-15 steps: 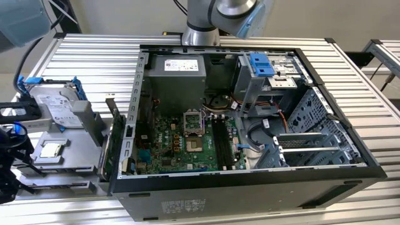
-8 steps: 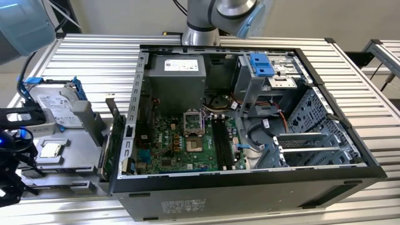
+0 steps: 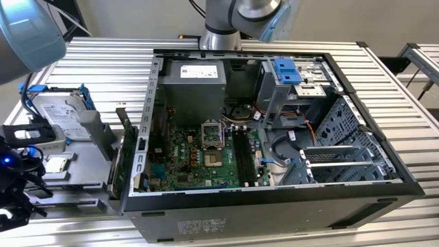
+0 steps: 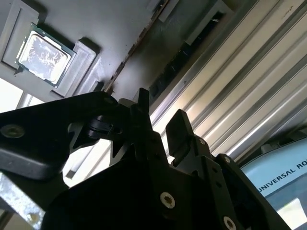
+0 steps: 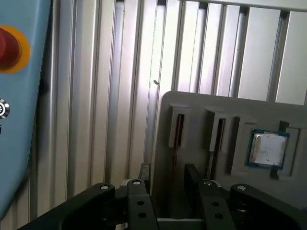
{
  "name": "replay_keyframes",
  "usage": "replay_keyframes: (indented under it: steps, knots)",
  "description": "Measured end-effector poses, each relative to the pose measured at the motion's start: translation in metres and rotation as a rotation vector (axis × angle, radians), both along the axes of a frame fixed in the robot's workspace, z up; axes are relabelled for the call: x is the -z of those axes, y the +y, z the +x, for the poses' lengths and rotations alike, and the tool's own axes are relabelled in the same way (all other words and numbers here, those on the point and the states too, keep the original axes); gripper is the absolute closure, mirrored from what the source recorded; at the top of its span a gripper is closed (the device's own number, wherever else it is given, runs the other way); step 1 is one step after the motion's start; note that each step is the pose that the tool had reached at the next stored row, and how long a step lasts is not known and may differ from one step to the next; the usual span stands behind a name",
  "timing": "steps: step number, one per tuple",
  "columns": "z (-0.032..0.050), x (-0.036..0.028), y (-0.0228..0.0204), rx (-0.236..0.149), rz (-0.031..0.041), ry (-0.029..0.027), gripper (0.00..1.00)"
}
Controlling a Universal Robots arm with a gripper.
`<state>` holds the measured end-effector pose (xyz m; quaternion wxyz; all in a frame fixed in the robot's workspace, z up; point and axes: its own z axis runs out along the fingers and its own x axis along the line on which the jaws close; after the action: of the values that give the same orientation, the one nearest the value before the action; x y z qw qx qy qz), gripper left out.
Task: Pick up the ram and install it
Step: 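Pick up the ram and move it above insertion slot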
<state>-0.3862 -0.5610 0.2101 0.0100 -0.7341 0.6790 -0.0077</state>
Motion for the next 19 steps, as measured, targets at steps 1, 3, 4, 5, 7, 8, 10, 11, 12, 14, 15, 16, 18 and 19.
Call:
replay_keyframes:
  steps: [1, 3, 4, 5, 7, 8, 10, 11, 12, 14, 15, 16, 18, 19]
  knots:
    - [0.0000, 0.0018, 0.0001, -0.002, 0.0000, 0.0001, 0.00]
    - [0.0000, 0.0054, 0.0003, -0.004, -0.0001, 0.0000, 0.00]
    - [0.0000, 0.0073, 0.0005, -0.006, 0.0000, 0.0000, 0.00]
    - [0.0000, 0.0091, 0.0006, -0.007, 0.0000, 0.0000, 0.00]
    - [-0.0001, 0.0128, 0.0019, -0.008, 0.0000, -0.0001, 0.00]
    - [0.0000, 0.0145, 0.0029, -0.009, -0.0001, 0.0000, 0.00]
    - [0.0001, 0.0183, 0.0060, -0.009, 0.0000, 0.0000, 0.00]
    - [0.0001, 0.0195, 0.0073, -0.009, 0.0000, -0.0001, 0.00]
    - [0.0001, 0.0199, 0.0079, -0.009, -0.0001, 0.0001, 0.00]
    - [0.0000, 0.0201, 0.0082, -0.009, -0.0007, 0.0000, 0.00]
    - [-0.0001, 0.0202, 0.0084, -0.009, -0.0010, 0.0000, 0.00]
    - [-0.0002, 0.0201, 0.0084, -0.009, -0.0012, 0.0000, 0.00]
    - [-0.0005, 0.0200, 0.0085, -0.007, -0.0012, 0.0001, 0.00]
    - [-0.0005, 0.0200, 0.0085, -0.007, -0.0012, 0.0001, 0.00]
